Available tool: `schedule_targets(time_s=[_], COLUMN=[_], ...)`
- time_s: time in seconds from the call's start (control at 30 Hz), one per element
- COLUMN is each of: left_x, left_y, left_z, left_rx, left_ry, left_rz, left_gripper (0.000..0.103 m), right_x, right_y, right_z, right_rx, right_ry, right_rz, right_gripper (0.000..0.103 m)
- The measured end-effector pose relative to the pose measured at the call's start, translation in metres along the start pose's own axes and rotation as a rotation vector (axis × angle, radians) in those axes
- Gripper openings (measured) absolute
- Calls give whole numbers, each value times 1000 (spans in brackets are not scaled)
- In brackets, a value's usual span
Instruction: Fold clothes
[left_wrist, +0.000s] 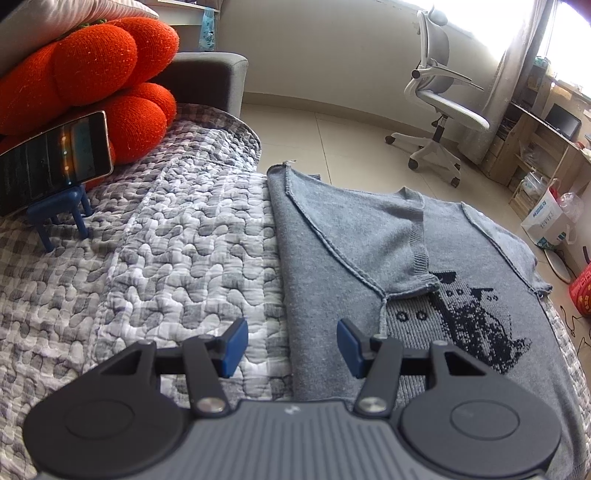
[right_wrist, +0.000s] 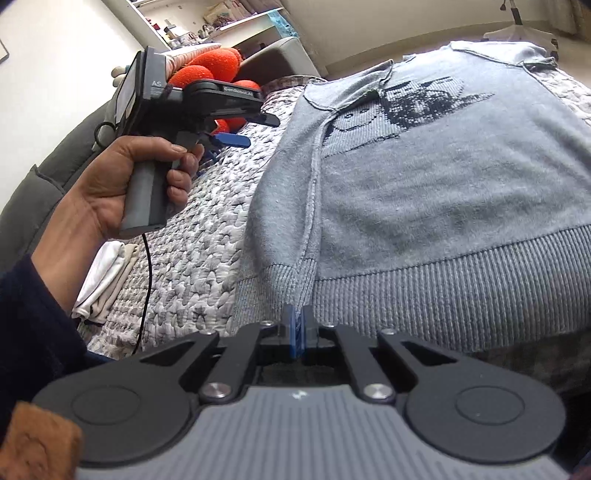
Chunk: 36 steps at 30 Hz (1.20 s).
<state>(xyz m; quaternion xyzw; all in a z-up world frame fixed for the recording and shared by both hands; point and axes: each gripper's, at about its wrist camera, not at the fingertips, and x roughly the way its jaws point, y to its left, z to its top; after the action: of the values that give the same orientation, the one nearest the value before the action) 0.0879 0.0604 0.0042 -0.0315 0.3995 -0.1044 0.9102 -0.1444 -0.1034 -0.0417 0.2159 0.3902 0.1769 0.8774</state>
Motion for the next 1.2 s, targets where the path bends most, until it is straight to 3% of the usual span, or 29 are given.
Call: schedule_targets(time_s=[0.17, 0.27, 0.3, 0.33, 0.4, 0.43, 0.67, 0.73, 0.93, 1.0, 1.07, 1.2], left_x=[3, 2, 2, 2, 4, 5, 8, 8, 11, 13, 16, 18], left_y=[-1, 1, 2, 2, 2, 2, 4, 6, 9, 9, 10, 12], left_z=[0, 0, 1, 1, 2, 2, 4, 5, 8, 8, 8, 9], left_rx=[22, 16, 14, 14, 13, 11, -2, -7, -25, -25, -25, -30], left_ry=[8, 7, 6, 6, 7, 9, 13, 12, 15, 18, 23, 27], left_rz=[22, 21, 20, 20, 21, 22, 23, 24, 20, 22, 25, 32], left_gripper=[55, 55, 55, 55, 55, 55, 55, 55, 55, 55, 55, 55], right_x=[1, 6, 12, 18, 29, 34, 73, 85, 118, 124, 127, 123], right_y=[4, 9, 8, 7, 5, 4, -2, -5, -9, -5, -1, -1], right_z=[-1, 13, 23, 33, 54, 64, 135, 151, 154, 151, 151, 155], right_rx=[-33, -101, -114, -127, -152, -165, -256, -274, -299, -335, -374, -357], right_ry=[35, 64, 69, 74, 85, 90, 125, 144, 199, 205, 193, 162], right_rz=[5, 12, 15, 18, 24, 27, 49, 50, 21, 0, -25, -50], right_gripper=[2, 7, 16, 16, 48, 49, 49, 43, 26, 11, 4, 3])
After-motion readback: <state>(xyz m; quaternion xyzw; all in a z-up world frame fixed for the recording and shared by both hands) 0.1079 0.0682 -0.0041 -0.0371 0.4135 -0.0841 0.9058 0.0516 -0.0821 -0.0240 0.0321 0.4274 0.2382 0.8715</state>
